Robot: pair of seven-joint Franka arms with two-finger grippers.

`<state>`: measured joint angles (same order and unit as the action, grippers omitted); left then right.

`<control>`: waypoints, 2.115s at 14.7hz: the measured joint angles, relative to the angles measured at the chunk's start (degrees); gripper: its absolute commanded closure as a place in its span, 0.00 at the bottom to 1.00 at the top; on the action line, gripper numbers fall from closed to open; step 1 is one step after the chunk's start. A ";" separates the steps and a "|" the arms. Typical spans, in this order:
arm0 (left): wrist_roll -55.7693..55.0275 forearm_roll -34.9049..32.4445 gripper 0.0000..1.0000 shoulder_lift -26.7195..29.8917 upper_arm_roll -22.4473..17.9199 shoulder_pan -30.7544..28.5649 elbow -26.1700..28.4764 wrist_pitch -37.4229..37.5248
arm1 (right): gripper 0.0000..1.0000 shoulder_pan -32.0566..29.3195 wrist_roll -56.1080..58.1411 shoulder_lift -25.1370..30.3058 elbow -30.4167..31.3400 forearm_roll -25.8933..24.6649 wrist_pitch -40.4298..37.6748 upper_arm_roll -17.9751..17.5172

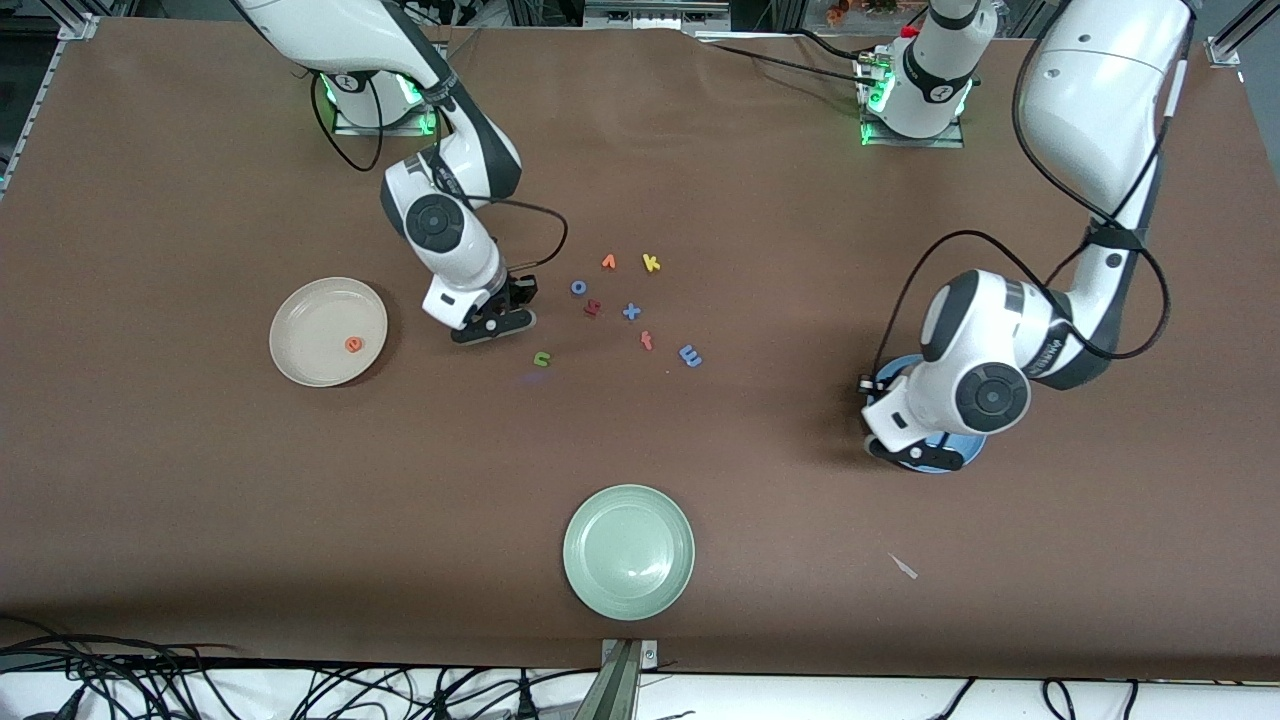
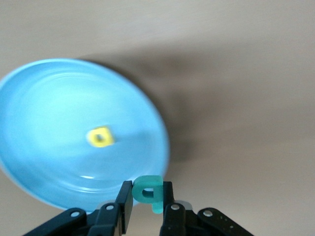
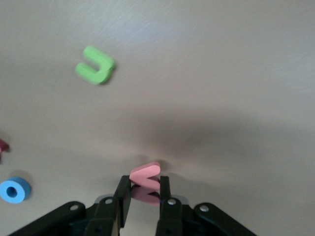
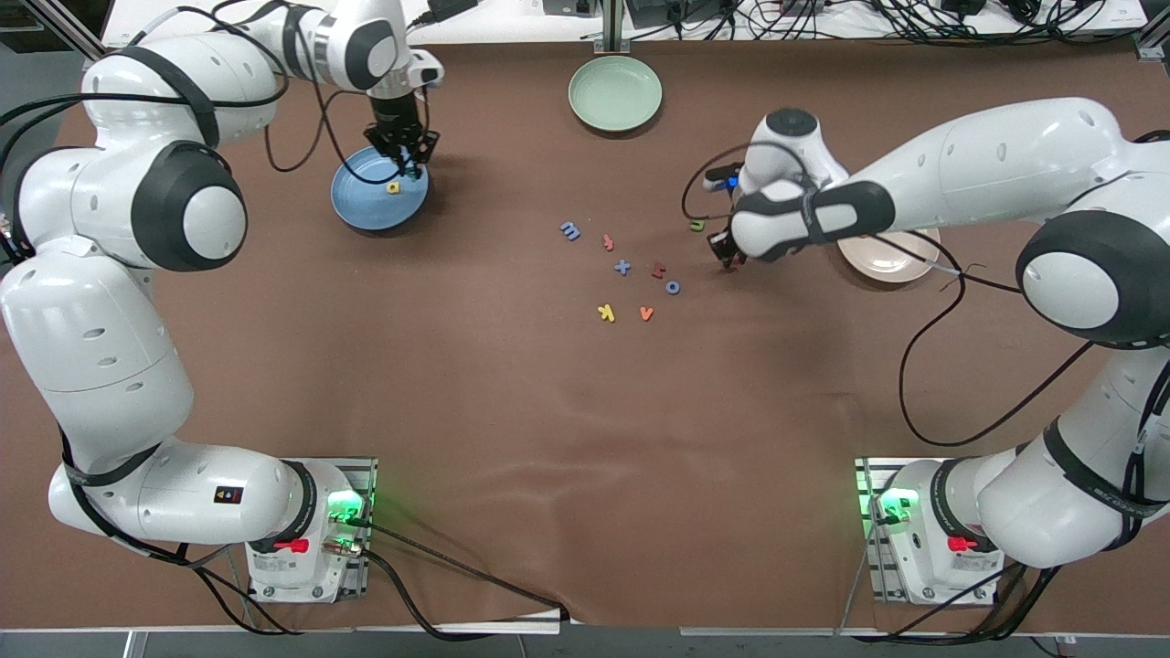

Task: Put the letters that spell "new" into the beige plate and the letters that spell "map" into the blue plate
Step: 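Place the teal p on the blue plate while the right gripper places m, then grasp the blue E with the left gripper while the right gripper grasps green u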

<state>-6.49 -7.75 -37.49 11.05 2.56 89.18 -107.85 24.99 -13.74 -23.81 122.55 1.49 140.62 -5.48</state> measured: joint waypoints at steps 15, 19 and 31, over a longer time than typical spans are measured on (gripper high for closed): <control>-14.69 -0.97 0.00 -0.45 10.13 2.59 -0.93 1.18 | 0.00 -0.54 29.94 1.31 -4.01 0.00 -13.94 22.63; -32.15 2.19 0.00 -2.48 10.45 9.75 -0.80 -4.75 | 0.00 -0.36 28.77 1.13 -4.30 0.18 -13.92 23.22; -58.68 2.31 0.25 -10.44 9.93 17.28 -2.51 -15.38 | 0.00 1.26 -10.15 -1.48 -12.49 2.72 -13.11 7.71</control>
<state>-65.17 -5.45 -47.93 20.98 19.84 86.67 -123.23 26.25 -23.89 -25.29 110.07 4.21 127.51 2.23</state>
